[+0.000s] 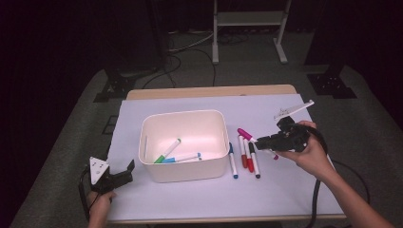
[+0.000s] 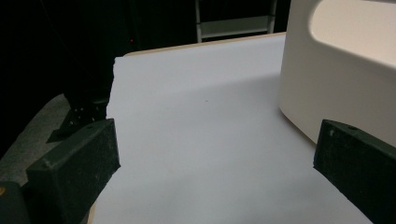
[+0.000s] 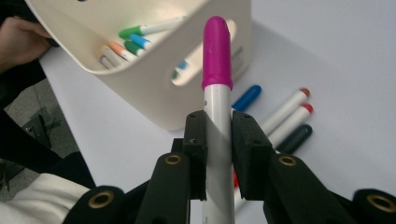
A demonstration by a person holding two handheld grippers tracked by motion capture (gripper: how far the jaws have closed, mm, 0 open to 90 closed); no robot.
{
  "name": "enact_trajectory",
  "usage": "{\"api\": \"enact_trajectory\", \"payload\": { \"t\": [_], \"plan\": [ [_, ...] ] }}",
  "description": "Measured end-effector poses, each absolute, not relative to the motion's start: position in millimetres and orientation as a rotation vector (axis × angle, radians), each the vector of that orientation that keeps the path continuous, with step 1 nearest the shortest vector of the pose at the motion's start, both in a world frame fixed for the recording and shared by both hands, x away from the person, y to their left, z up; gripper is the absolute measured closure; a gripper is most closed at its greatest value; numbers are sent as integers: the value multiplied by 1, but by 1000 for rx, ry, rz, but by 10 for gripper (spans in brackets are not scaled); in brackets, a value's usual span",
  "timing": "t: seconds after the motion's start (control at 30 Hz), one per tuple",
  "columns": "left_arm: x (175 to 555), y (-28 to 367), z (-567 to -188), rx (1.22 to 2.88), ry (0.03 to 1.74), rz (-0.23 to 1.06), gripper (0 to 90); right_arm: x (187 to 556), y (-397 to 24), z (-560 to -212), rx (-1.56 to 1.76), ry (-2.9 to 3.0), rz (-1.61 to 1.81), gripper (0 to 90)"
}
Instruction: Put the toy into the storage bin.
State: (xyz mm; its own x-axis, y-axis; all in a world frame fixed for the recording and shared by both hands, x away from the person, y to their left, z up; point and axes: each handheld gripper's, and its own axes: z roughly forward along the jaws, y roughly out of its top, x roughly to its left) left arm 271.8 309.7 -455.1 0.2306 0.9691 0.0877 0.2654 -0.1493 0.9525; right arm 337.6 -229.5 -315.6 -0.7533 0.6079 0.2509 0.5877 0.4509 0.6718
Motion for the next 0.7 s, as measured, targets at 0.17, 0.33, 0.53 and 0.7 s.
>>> {"api": "enact_trajectory", "payload": {
  "t": [0.17, 0.33, 0.53, 0.7],
  "plan": [
    [272, 310, -455, 1604, 1185, 979, 0, 334, -213, -296, 1016, 2681, 1244, 756],
    [272, 310, -455, 1604, 1185, 980, 0, 331, -194, -280, 926, 2718, 1257, 756],
    [272, 310, -455, 1605, 1185, 979, 0, 331, -168, -267, 835, 2769, 1270, 756],
    [272, 310, -455, 1604, 1185, 979, 0, 333, -145, -261, 762, 2820, 1282, 756]
  ]
}}
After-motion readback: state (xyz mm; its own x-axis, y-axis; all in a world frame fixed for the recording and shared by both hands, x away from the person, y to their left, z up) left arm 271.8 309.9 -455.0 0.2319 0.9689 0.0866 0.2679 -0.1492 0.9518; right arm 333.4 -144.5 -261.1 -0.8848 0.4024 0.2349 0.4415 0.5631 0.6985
